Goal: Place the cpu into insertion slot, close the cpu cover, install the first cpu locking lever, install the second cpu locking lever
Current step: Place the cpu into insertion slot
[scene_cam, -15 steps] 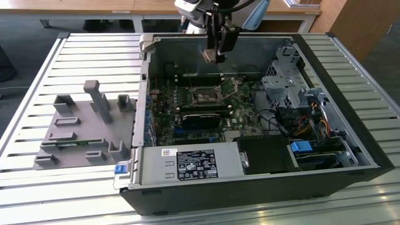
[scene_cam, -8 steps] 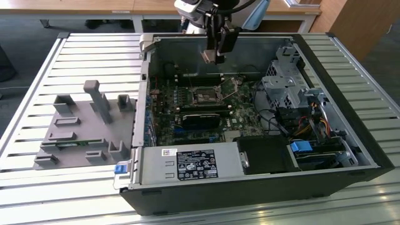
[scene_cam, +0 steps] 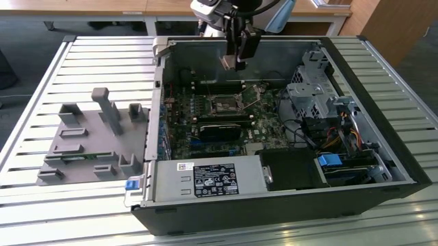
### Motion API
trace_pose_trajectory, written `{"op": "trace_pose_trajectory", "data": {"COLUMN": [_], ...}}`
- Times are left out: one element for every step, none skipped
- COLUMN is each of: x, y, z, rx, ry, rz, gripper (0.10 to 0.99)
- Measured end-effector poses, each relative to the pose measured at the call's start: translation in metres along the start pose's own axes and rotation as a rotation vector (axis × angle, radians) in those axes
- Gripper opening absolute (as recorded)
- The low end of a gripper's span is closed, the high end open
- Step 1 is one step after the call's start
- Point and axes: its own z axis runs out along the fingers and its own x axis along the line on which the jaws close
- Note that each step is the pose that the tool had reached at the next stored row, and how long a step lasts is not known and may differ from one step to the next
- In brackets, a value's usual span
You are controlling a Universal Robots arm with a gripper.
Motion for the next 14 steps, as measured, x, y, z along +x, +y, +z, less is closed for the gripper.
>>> {"op": "trace_pose_trajectory", "data": {"x": [0.0000, 0.0000, 0.0000, 0.0000, 0.0000, 0.0000, 0.0000, 0.0001, 0.0001, 0.0001, 0.0001, 0.0001, 0.0001, 0.0001], "y": [0.0000, 0.0000, 0.0000, 0.0000, 0.0000, 0.0000, 0.0000, 0.0000, -0.0001, -0.0001, -0.0001, -0.0001, -0.0001, -0.0001], "z": [0.0002, 0.0003, 0.0004, 0.0006, 0.0007, 0.0008, 0.0010, 0.0011, 0.0013, 0.0016, 0.0018, 0.0020, 0.0023, 0.0026], "rx": [0.000, 0.000, 0.000, 0.000, 0.000, 0.000, 0.000, 0.001, 0.001, 0.001, 0.001, 0.002, 0.002, 0.002], "ry": [0.0000, -0.0001, -0.0002, -0.0002, -0.0002, -0.0003, -0.0003, -0.0005, -0.0006, -0.0009, -0.0011, -0.0016, -0.0019, -0.0022], "rz": [0.002, 0.003, 0.005, 0.007, 0.009, 0.011, 0.014, 0.017, 0.022, 0.029, 0.040, 0.050, 0.060, 0.071], "gripper": [0.541, 0.541, 0.541, 0.541, 0.541, 0.541, 0.541, 0.541, 0.541, 0.541, 0.541, 0.541, 0.541, 0.541]}}
